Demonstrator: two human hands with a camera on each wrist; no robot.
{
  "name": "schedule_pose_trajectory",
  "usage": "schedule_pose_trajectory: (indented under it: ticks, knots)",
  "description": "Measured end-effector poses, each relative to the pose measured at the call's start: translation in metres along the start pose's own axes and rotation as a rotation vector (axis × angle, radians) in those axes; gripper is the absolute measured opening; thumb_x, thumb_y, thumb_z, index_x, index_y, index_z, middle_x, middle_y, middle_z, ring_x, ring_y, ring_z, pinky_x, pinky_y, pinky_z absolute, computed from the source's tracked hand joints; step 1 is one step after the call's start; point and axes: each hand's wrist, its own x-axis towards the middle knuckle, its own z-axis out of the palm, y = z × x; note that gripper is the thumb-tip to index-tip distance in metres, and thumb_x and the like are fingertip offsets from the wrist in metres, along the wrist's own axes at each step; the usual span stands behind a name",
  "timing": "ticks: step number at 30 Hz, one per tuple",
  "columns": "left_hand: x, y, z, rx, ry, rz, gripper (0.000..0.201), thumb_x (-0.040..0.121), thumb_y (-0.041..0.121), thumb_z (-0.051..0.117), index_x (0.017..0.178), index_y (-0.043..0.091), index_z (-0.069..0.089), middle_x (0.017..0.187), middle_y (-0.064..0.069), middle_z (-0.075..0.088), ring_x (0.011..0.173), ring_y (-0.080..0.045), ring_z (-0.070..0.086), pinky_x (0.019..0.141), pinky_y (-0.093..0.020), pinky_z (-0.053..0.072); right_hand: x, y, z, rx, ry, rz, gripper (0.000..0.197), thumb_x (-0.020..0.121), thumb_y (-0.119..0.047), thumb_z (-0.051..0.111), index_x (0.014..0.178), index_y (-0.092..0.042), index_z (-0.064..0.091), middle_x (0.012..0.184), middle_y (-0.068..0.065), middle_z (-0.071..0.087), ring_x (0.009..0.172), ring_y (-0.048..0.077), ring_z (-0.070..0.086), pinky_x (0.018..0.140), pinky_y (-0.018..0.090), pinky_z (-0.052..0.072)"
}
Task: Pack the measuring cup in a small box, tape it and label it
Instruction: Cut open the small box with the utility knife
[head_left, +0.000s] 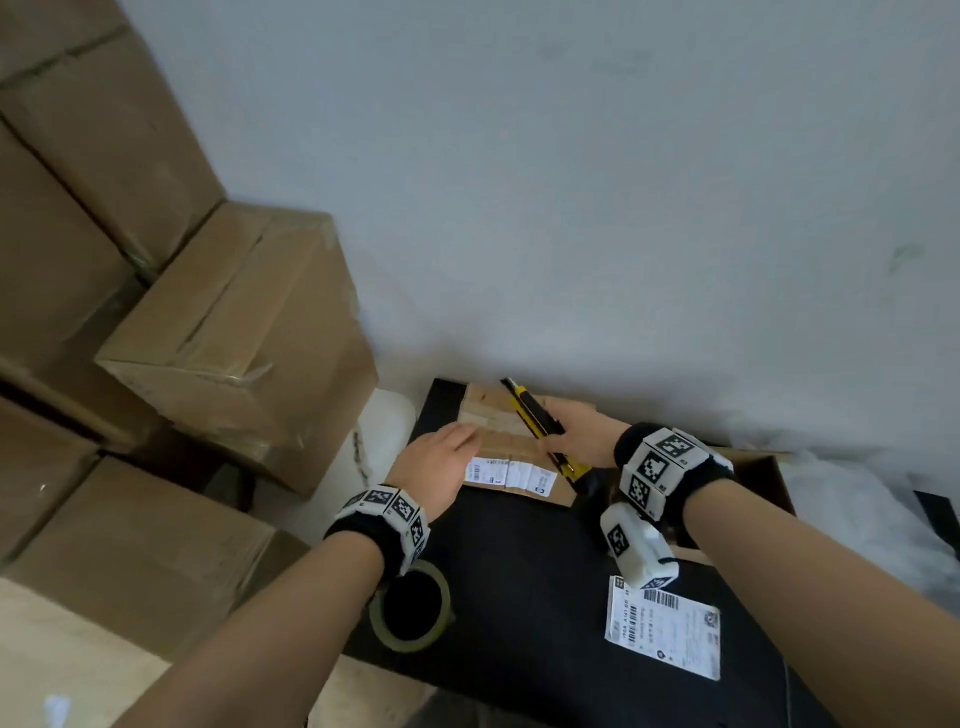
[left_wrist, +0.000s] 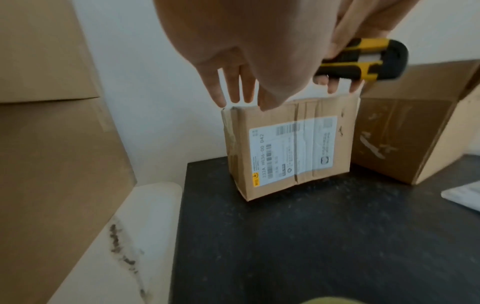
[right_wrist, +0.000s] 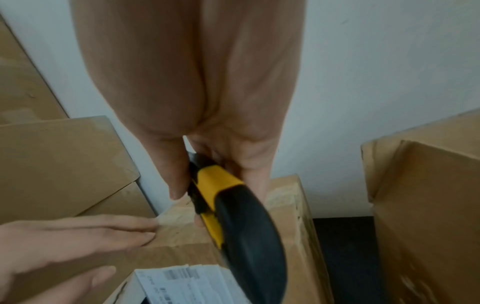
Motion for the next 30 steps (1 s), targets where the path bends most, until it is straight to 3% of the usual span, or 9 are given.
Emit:
schedule_pose_trajectory:
  ticks: [3, 6, 8, 11, 15, 20, 24, 30]
  knots:
    - [0.003, -0.005, 0.006, 0.017, 0.025, 0.022, 0.053, 0.087, 0.000, 0.053, 0.139, 0.005, 0.040, 0.146, -0.009, 0.040, 0.134, -0.024, 0.038, 0.108, -0.034, 0.034, 0.003, 0.000, -0.005, -0.054, -0.009, -0.006, 0.015, 0.092, -0.018, 0.057, 0.105, -0.015, 0.051, 0.094, 0.005, 0.057, 0.085, 0.021, 0.056, 0.075, 0.029, 0.045]
    - [0.002, -0.008, 0.013, -0.015, 0.060, 0.055, 0.055, 0.062, -0.003, 0.077, 0.116, 0.003, 0.064, 0.117, -0.012, 0.064, 0.106, -0.026, 0.063, 0.081, -0.033, 0.054, 0.008, -0.004, -0.006, -0.180, -0.010, -0.014, 0.030, 0.093, -0.019, 0.055, 0.121, -0.010, 0.054, 0.108, 0.007, 0.062, 0.095, 0.024, 0.058, 0.079, 0.027, 0.042]
    - [0.000, -0.010, 0.020, 0.000, 0.092, 0.071, 0.056, 0.050, 0.001, 0.084, 0.104, 0.005, 0.070, 0.106, -0.009, 0.068, 0.092, -0.021, 0.067, 0.067, -0.027, 0.056, 0.010, -0.007, -0.004, -0.213, 0.005, -0.022, 0.033, 0.093, -0.018, 0.054, 0.125, -0.010, 0.053, 0.116, 0.009, 0.061, 0.102, 0.025, 0.058, 0.084, 0.029, 0.043]
    - [-0.003, -0.009, 0.026, -0.045, 0.113, 0.090, 0.050, 0.058, 0.010, 0.086, 0.105, 0.008, 0.070, 0.111, -0.005, 0.065, 0.090, -0.015, 0.066, 0.069, -0.022, 0.054, 0.013, -0.012, 0.001, -0.239, 0.031, -0.042, 0.037, 0.093, -0.016, 0.053, 0.130, -0.014, 0.048, 0.118, 0.008, 0.060, 0.104, 0.025, 0.058, 0.089, 0.033, 0.046]
    - [-0.005, -0.008, 0.027, -0.015, 0.140, 0.096, 0.059, 0.038, 0.005, 0.091, 0.095, 0.009, 0.074, 0.101, -0.004, 0.071, 0.092, -0.015, 0.068, 0.069, -0.022, 0.056, 0.017, -0.018, 0.011, -0.340, 0.053, -0.049, 0.039, 0.094, -0.015, 0.049, 0.132, -0.021, 0.043, 0.110, 0.008, 0.063, 0.093, 0.027, 0.061, 0.083, 0.042, 0.052]
    - [-0.003, -0.009, 0.028, -0.041, 0.147, 0.077, 0.059, 0.036, 0.001, 0.091, 0.092, 0.008, 0.075, 0.100, -0.004, 0.072, 0.094, -0.015, 0.069, 0.069, -0.023, 0.056, 0.019, -0.021, 0.020, -0.501, 0.087, -0.106, 0.038, 0.094, -0.012, 0.048, 0.132, -0.019, 0.043, 0.111, 0.006, 0.063, 0.093, 0.025, 0.062, 0.076, 0.035, 0.052]
    - [-0.003, -0.011, 0.031, -0.084, 0.165, 0.053, 0.057, 0.039, 0.000, 0.090, 0.093, 0.007, 0.075, 0.100, -0.005, 0.072, 0.094, -0.016, 0.069, 0.067, -0.023, 0.057, 0.022, -0.019, 0.022, -0.520, 0.112, -0.088, 0.044, 0.094, -0.011, 0.048, 0.136, -0.018, 0.038, 0.115, 0.008, 0.062, 0.097, 0.028, 0.062, 0.077, 0.036, 0.051]
    - [0.000, -0.014, 0.034, -0.142, 0.177, 0.033, 0.055, 0.047, -0.007, 0.086, 0.099, 0.005, 0.073, 0.103, -0.007, 0.071, 0.096, -0.019, 0.068, 0.066, -0.028, 0.060, 0.025, -0.020, 0.023, -0.571, 0.110, -0.088, 0.038, 0.094, -0.008, 0.047, 0.132, -0.016, 0.043, 0.116, 0.008, 0.061, 0.099, 0.027, 0.060, 0.070, 0.030, 0.042]
